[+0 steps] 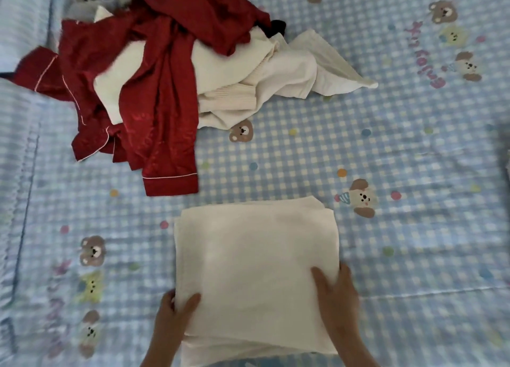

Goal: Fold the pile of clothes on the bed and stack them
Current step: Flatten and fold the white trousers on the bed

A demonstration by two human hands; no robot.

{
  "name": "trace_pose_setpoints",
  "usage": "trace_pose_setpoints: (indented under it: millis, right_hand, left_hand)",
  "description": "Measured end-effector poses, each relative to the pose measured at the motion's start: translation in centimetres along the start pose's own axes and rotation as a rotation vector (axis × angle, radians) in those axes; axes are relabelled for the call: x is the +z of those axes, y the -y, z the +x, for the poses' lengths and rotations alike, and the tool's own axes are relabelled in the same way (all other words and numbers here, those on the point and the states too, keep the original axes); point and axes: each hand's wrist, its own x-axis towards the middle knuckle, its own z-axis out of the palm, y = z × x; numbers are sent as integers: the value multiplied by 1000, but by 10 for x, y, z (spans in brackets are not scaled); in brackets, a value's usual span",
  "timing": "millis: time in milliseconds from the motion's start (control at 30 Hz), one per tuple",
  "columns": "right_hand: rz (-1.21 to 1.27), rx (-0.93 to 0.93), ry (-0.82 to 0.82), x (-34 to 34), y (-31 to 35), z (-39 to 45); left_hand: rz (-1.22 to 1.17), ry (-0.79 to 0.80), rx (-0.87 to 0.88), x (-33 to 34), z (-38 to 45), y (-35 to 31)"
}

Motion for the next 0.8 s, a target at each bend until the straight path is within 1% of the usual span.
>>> trace_pose_setpoints:
  millis: [33,133,200,300,433,633,700,800]
  right_hand:
    - [52,5,-1,-3,5,-1]
    - [141,-99,-44,-27,16,-7]
    - [129,-154,-88,-55,20,-7]
    - [112,-213,-169,-111,14,6]
    - [108,-217,-281,-210,-15,42]
    - [48,-172,-503,-383,-84,93]
    - [20,-158,-563,-436,-108,113]
    - [-25,-134,-641,-499,-134,151]
  left_hand:
    - [12,10,-5,-3,-3,-6]
    - [-19,-18,73,-10,-27,-28]
    - [-64,-34,134,-4,-53,-45]
    - [-91,13,238,26,-91,-82]
    - [-110,127,355,102,-141,-137]
    - [-158,384,459,261,-237,-208]
    - [-187,443,496,313,-270,-229]
    - [-206,486,552,379,-306,-255]
